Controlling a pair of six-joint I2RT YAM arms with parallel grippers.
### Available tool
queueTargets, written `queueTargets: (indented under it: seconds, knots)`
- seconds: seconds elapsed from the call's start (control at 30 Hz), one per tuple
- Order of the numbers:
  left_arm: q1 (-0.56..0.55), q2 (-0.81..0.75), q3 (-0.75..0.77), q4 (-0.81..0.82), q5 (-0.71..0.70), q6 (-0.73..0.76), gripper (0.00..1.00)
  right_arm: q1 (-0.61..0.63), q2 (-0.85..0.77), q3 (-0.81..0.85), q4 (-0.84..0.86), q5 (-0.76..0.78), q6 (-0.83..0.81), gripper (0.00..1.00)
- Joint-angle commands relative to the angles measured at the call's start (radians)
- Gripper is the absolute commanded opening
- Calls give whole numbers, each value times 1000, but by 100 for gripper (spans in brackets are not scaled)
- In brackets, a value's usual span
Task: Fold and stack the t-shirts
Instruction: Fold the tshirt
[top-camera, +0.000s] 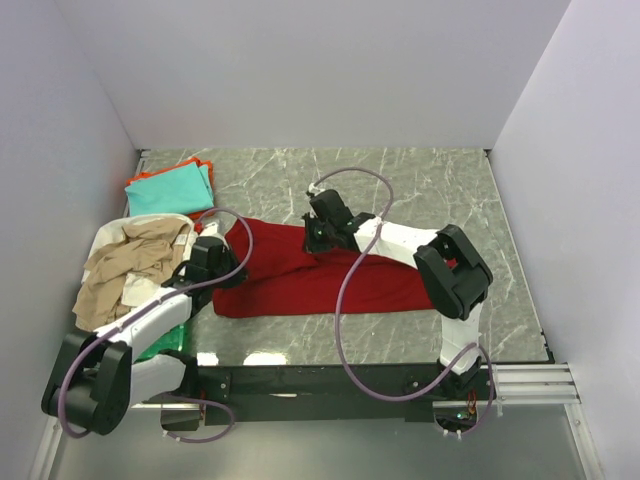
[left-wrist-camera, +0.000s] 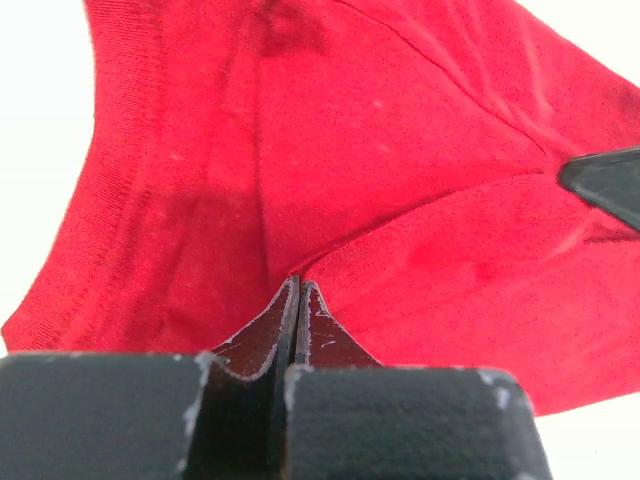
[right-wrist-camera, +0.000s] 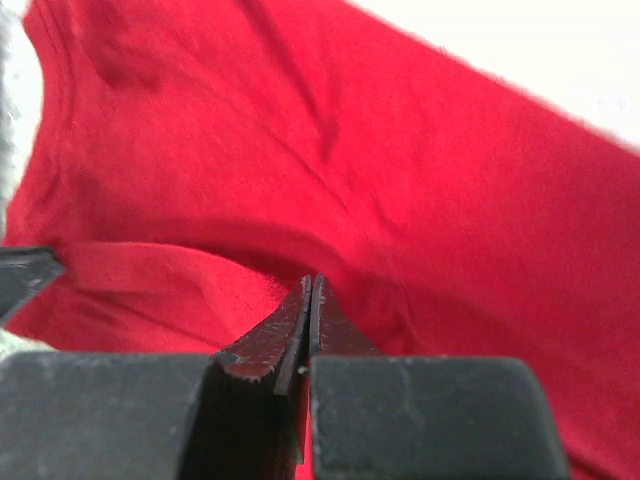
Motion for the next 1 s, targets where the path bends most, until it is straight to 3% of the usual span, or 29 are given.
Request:
queueTargets:
  seconds: [0.0,0.23,0.97]
  knots:
    - [-31,-57,1,-22,-13,-4,0,7,-105,-35,50,15,15,0]
    - [-100,-129,5,-97,-119,-21,0,7,-169,-96,67,20,29,0]
    - [-201,-184,-12,-183,-146,-102,0,9,-229,-213,81,32,43,0]
